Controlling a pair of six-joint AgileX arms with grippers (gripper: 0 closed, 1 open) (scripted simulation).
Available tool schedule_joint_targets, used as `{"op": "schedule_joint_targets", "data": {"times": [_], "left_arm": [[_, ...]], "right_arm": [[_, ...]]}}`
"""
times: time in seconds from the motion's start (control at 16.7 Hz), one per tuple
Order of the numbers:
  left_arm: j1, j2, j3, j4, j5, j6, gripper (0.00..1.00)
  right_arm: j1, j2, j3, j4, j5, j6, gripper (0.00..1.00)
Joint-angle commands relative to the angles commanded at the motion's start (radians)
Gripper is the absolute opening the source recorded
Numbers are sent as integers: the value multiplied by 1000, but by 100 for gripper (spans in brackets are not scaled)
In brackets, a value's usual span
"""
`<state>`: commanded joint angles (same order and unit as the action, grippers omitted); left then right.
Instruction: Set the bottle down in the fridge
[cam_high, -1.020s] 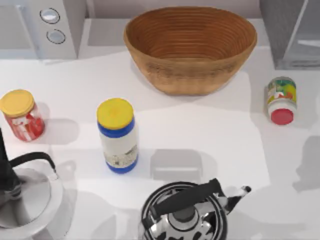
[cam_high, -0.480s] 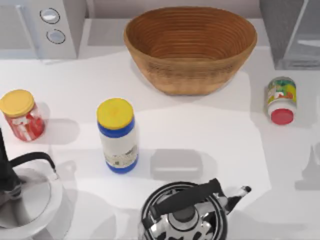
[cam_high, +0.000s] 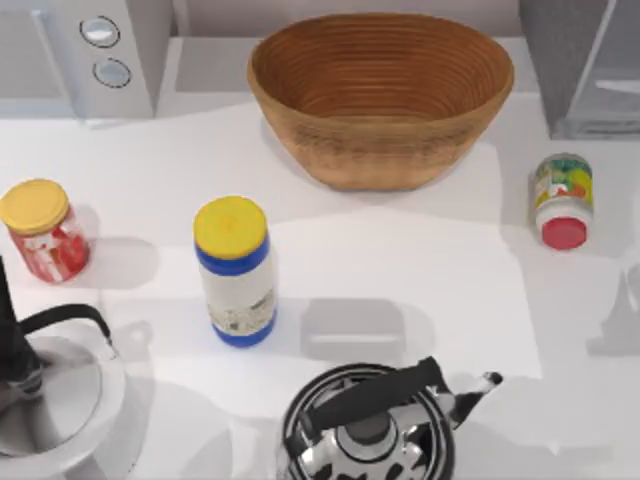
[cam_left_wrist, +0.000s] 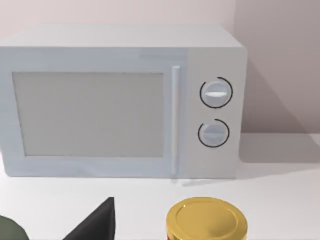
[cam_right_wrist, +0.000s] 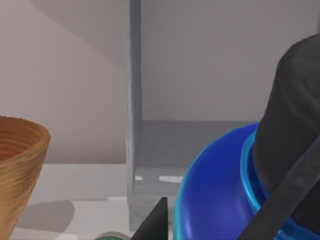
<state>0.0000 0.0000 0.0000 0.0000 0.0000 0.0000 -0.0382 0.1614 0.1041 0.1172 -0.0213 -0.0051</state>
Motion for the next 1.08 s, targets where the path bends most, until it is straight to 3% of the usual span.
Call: {"op": "schedule_joint_targets", "data": {"times": [0.3,0.78,1.08], "left_arm": [[0,0,0,0,0,0,100],[0,0,0,0,0,0,100],[0,0,0,0,0,0,100]], "right_arm": [[-75,417,192,223,-40,4,1],[-200,1405,572,661,-125,25,1],[-236,1793,781,897,-190,27,1]]}}
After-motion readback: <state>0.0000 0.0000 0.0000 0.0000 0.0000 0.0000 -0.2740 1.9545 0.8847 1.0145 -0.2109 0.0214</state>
